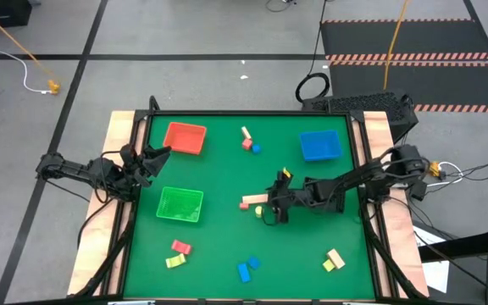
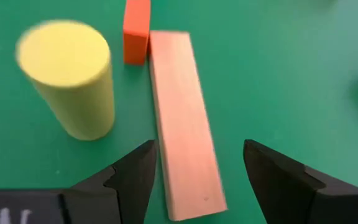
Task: Sort & place blocks by color
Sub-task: Put the middle light brown block into the blue basket
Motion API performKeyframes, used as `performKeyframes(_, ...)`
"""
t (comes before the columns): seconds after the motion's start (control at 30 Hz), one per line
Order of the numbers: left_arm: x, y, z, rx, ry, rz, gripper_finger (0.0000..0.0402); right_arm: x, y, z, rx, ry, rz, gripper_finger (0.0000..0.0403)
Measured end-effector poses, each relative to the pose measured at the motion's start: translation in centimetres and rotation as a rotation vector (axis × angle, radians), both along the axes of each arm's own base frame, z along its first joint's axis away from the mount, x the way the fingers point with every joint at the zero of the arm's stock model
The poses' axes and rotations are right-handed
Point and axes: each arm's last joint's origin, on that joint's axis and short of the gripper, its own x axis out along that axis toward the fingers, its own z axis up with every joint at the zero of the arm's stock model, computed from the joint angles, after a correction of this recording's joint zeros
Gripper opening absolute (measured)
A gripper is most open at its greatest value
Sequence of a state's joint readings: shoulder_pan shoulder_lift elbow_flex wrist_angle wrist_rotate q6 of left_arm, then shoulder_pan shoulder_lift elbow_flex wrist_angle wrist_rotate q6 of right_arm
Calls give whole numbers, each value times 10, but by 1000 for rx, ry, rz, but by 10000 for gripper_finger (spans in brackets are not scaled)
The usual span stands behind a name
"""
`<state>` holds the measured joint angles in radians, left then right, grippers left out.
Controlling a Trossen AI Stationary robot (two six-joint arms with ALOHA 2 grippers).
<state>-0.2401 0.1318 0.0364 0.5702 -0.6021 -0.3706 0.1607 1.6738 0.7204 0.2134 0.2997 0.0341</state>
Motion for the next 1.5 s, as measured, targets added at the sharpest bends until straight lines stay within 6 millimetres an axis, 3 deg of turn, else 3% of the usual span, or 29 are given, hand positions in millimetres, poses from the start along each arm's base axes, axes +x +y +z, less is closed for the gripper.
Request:
performKeyframes(0.33, 0, 0, 0, 0, 0, 0, 195, 2, -26, -5, 175, 15, -97, 224)
performKeyframes(0.73, 0, 0, 0, 0, 0, 0, 195, -1, -26, -7, 245, 59, -93, 120)
performKeyframes(0.97, 0, 0, 0, 0, 0, 0, 195, -2, -27, -3, 288, 47, -140, 117)
performKeyframes(1.2, 0, 0, 0, 0, 0, 0, 195, -14, -45, 35, 257, -58, -248, 117)
performKeyframes(1.5, -1, 1, 1, -4, -17, 5, 195, -79, -83, 76, 129, 35, -676, 117)
